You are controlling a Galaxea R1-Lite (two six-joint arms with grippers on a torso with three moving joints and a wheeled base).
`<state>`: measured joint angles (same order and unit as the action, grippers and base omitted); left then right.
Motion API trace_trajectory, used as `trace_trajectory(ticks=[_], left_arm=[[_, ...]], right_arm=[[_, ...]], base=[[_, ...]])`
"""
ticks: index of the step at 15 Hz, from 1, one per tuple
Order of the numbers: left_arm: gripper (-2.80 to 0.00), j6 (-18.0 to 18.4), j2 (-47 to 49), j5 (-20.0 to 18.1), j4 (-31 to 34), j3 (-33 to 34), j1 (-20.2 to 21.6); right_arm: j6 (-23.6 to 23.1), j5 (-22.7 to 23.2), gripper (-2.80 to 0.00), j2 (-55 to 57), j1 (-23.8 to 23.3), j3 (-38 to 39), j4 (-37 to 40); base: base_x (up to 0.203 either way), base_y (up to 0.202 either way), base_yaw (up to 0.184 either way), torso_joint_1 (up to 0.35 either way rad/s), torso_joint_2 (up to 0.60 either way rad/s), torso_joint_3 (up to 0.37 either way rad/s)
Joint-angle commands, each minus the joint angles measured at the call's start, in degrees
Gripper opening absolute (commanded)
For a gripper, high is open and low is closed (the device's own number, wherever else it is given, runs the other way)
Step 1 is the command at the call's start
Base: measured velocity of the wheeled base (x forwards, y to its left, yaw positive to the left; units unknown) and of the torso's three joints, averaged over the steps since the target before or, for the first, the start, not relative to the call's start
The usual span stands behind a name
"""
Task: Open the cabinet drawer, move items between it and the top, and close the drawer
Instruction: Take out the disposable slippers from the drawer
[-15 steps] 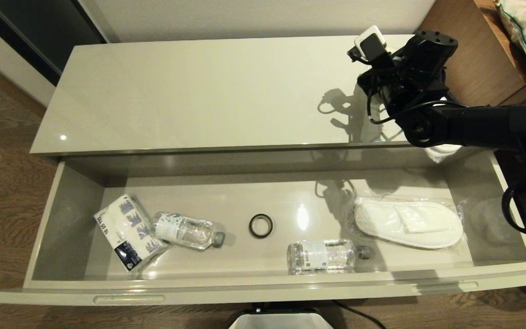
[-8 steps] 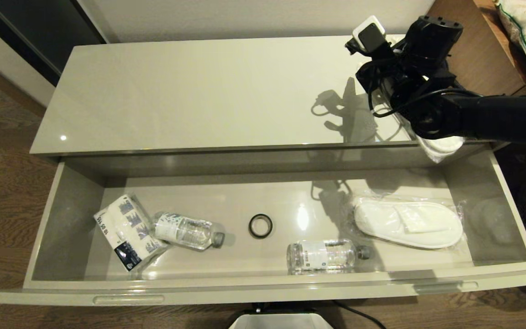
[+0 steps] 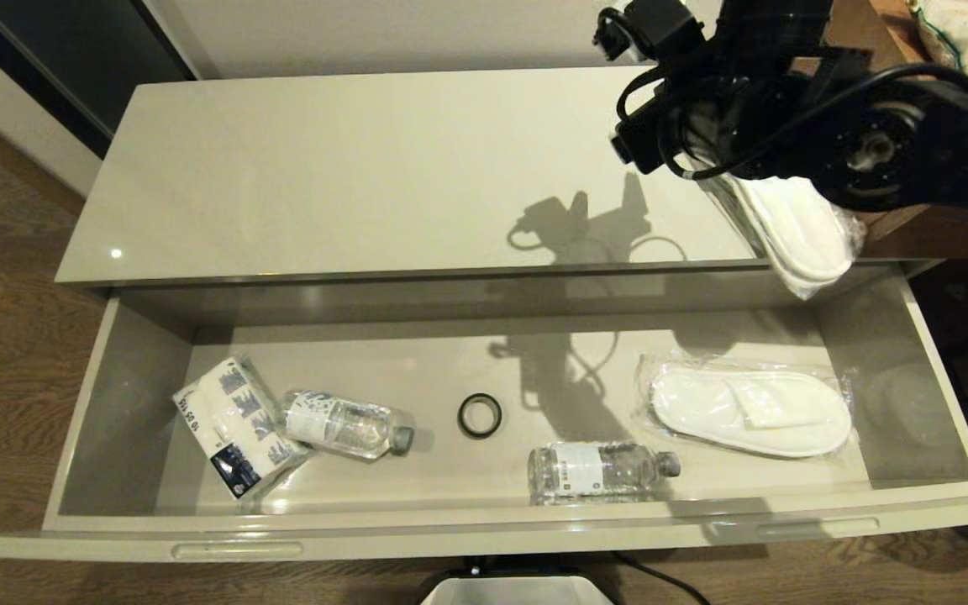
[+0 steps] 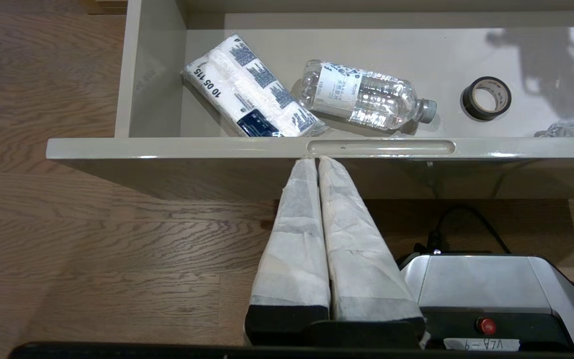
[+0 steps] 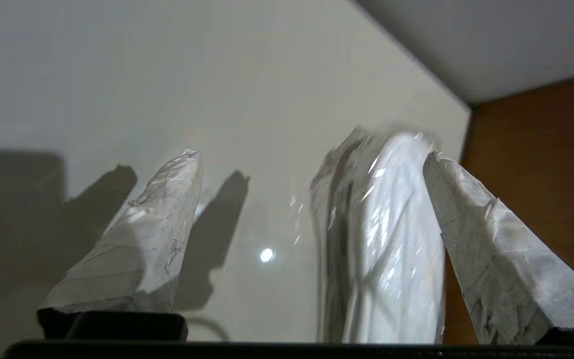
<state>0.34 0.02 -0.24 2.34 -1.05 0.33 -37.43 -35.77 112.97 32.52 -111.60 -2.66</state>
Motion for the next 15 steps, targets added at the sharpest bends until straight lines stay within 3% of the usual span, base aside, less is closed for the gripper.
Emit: trace_trajectory(ticks=[1, 4, 6, 7, 11, 15], left_arm=[[-2.80, 0.02, -0.02, -0.02, 0.03, -0.01, 0.02], [-2.80, 0.02, -0.02, -0.02, 0.03, -0.01, 0.02], [-2.80, 0.02, -0.02, -0.02, 0.03, -0.01, 0.02], [-2.80, 0.02, -0.02, -0.02, 0.03, -0.01, 0.02], [-2.80, 0.02, -0.02, -0.02, 0.03, -0.01, 0.02], [-2.80, 0.02, -0.02, -0.02, 0.03, -0.01, 0.02]], right_arm=[[10.81, -1.94, 0.00, -4.72, 2.62, 0.01, 21.72], [23.28, -2.23, 0.00, -7.25, 5.32, 0.04, 40.63], [29.09, -0.11, 0.00, -8.80, 6.93, 0.07, 49.53], [29.85, 0.38, -2.80, -9.19, 7.11, 0.07, 50.96], [30.91, -1.91, -2.80, -11.26, 9.16, 3.16, 50.86], [30.63, -1.50, -2.80, -19.79, 12.97, 17.26, 51.03]], base=[[0.000, 0.000, 0.000, 0.000, 0.00, 0.000], [0.000, 0.000, 0.000, 0.000, 0.00, 0.000], [0.000, 0.000, 0.000, 0.000, 0.00, 0.000], [0.000, 0.000, 0.000, 0.000, 0.00, 0.000], [0.000, 0.000, 0.000, 0.000, 0.00, 0.000], [0.000, 0.000, 0.000, 0.000, 0.00, 0.000]])
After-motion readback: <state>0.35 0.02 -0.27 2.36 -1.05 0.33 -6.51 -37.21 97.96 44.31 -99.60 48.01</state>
